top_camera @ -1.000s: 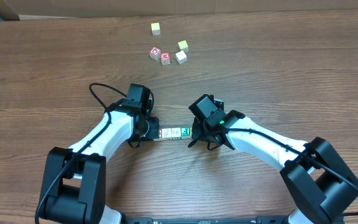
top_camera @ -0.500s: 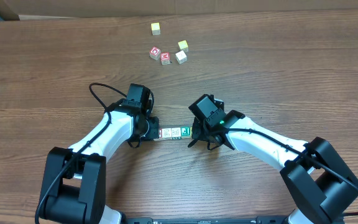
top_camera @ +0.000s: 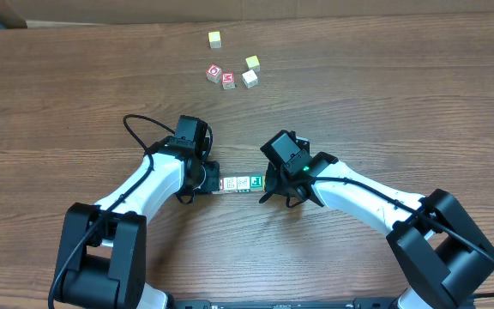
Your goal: Flip 5 blocks
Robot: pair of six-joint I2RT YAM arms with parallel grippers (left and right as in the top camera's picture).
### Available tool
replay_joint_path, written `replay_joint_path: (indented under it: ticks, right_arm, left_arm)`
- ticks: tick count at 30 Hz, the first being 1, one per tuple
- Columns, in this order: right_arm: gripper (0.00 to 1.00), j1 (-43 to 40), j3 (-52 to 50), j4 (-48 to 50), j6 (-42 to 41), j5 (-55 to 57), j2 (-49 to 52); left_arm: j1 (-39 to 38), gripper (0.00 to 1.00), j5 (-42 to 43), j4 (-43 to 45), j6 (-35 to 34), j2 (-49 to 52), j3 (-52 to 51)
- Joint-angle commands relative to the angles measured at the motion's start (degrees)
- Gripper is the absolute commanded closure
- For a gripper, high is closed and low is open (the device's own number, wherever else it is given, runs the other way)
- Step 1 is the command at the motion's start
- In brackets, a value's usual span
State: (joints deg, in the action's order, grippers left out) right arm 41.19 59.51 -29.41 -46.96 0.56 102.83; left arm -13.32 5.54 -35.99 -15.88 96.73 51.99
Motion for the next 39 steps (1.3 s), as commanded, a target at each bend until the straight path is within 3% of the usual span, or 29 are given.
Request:
replay_joint_path:
  ticks: [1, 39]
  right_arm:
    - [0.96, 0.87, 0.44, 1.05, -1.09, -3.21, -0.04]
    - [0.96, 3.43, 0.44, 1.29, -2.73, -3.17, -0.04]
  left_arm:
    - [-1.27, 0.96, 5.88, 0.11, 1.16, 0.42, -0.46]
    - [-1.2, 0.95, 2.78, 3.56, 3.69, 0.46, -0.46]
